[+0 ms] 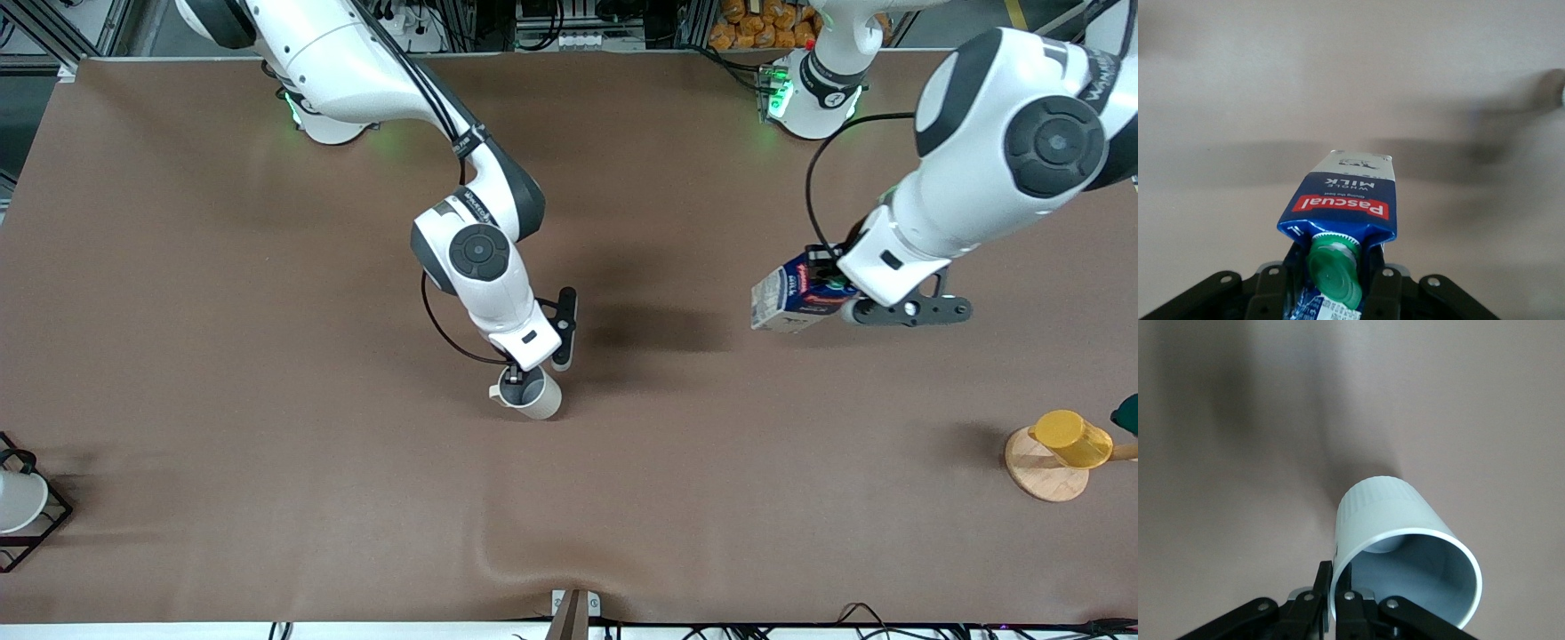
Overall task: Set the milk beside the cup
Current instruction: 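Carry the mug to the table middle while the left gripper carries the carton, then set the mug down and open the right gripper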
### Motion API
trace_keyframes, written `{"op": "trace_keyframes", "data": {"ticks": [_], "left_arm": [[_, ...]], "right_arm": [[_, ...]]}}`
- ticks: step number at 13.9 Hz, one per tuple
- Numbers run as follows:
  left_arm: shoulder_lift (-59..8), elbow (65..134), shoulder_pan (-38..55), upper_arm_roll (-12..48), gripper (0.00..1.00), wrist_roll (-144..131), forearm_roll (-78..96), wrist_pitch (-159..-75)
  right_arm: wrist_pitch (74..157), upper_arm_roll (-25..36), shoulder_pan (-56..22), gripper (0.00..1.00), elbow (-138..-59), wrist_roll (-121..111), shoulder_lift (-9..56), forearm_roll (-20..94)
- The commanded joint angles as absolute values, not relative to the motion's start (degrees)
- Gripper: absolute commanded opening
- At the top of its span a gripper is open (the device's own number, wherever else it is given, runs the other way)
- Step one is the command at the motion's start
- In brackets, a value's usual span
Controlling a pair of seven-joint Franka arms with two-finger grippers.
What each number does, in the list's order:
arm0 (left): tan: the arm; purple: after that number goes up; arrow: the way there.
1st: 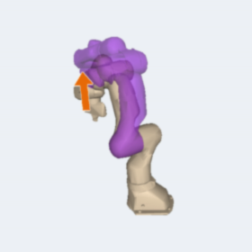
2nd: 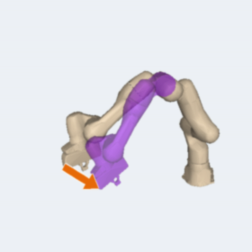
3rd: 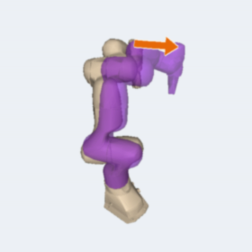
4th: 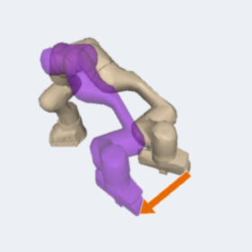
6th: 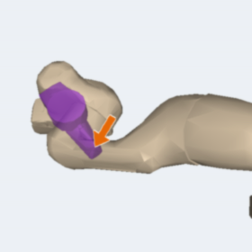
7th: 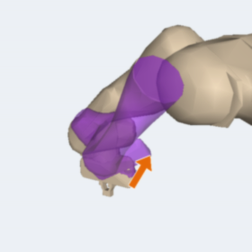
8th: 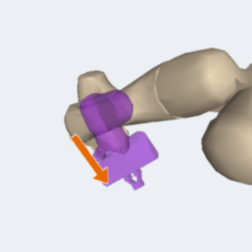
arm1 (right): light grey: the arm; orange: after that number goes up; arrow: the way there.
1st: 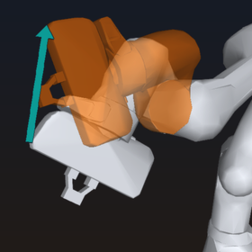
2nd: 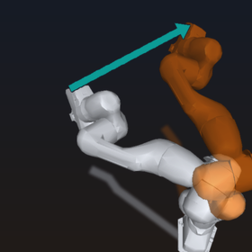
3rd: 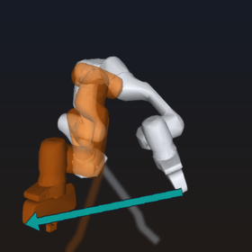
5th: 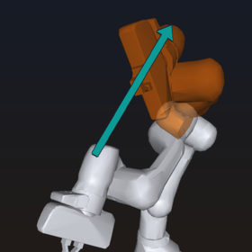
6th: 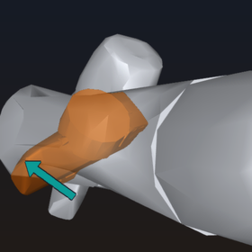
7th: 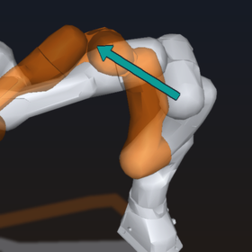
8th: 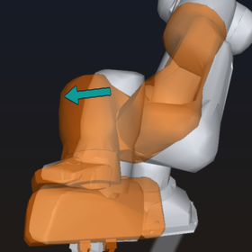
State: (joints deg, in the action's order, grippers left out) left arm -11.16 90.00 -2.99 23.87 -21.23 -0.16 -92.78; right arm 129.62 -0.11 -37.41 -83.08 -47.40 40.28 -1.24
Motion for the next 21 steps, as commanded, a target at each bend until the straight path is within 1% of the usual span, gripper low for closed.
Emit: {"op": "trace_keyframes", "data": {"ticks": [1,3,4,5,6,8,10,11,14,16,18,21], "left_arm": [[-11.2,89.6,-3.3,25.9,0.17,-25.6,1.9,-91.7],[-11.4,89.6,-3.3,27.4,0.17,-31.0,3.3,-91.7],[-11.4,89.6,-3.3,27.9,0.17,-33.2,5.1,-91.8],[-11.4,89.6,-3.2,28.0,0.17,-35.5,7.0,-92.0],[-11.5,89.6,-2.8,28.2,0.17,-37.8,8.1,-92.5],[-12.2,89.6,-1.1,28.2,0.17,-41.5,8.2,-93.9],[-13.7,89.4,1.5,28.0,0.17,-45.6,7.9,-95.0],[-14.7,89.4,3.1,28.0,0.17,-47.3,7.7,-97.6],[-17.9,89.4,7.2,27.9,0.17,-48.6,6.0,-103.7],[-21.0,87.8,11.4,27.9,0.17,-48.7,1.2,-105.2],[-25.6,83.1,16.1,27.4,0.17,-50.2,-1.8,-105.2],[-31.4,77.9,21.0,27.2,0.17,-51.9,-5.6,-105.6]], "right_arm": [[129.6,0.3,-39.7,0.0,-83.8,-47.7,40.8,-2.0],[129.9,0.3,-41.2,0.0,-83.8,-47.1,41.0,-2.1],[130.0,0.3,-41.3,0.14,-83.8,-47.1,41.0,-2.1],[130.2,0.3,-41.3,0.73,-83.7,-47.1,41.0,-2.1],[130.2,0.3,-41.3,1.0,-83.6,-47.2,40.8,-2.2],[130.1,0.3,-41.3,1.0,-83.5,-46.9,40.3,-2.0],[129.4,0.2,-40.6,1.0,-83.7,-46.8,38.6,-1.8],[128.9,0.3,-40.3,1.0,-83.8,-46.8,37.0,-1.8],[122.1,0.4,-38.0,1.0,-83.9,-42.0,32.2,-1.8],[115.3,0.5,-33.4,1.0,-84.1,-40.2,29.1,-1.8],[112.1,0.5,-27.5,1.0,-85.6,-39.9,25.0,-1.8],[108.3,0.5,-18.4,1.0,-89.4,-38.3,18.5,-1.8]]}}
